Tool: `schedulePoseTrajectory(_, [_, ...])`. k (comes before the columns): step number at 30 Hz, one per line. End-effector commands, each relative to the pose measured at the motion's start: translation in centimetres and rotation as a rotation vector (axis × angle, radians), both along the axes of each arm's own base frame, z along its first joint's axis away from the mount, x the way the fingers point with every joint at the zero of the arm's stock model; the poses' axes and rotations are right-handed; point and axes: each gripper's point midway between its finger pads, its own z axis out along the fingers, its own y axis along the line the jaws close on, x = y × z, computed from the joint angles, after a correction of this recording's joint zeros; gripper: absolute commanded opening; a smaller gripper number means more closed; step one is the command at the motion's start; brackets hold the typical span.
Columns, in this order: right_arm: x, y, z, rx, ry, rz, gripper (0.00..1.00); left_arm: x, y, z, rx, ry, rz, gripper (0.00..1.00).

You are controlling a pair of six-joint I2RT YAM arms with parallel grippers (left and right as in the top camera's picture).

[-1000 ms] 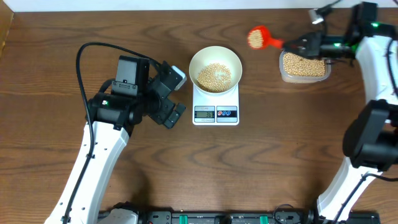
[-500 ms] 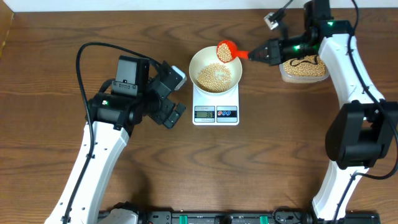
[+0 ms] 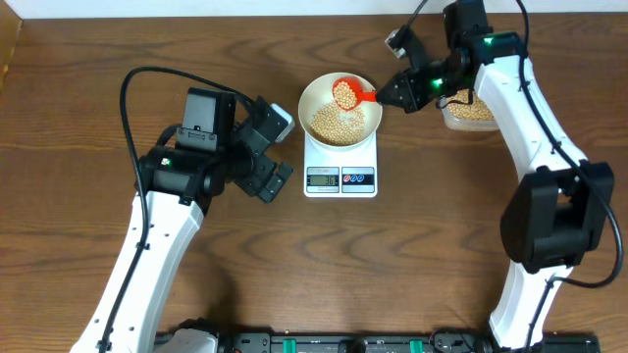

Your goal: Scoop item into bowl and weigh 50g on scale

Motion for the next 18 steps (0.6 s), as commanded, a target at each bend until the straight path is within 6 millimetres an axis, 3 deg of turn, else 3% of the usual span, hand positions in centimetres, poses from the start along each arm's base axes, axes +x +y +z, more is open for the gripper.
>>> schedulePoseTrajectory(1, [0.1,0.0,2.8,-0.103,-0.141,0.005,0.01,0.1,0.1,-0.1,-0.001,0.006,0.012,0.98])
schedulePoseTrajectory(18, [-0.8,2.5,2.0,-0.227,-0.207,0.067,0.01,0.1,0.1,-0.1,-0.001,0.006,0.012,0.98])
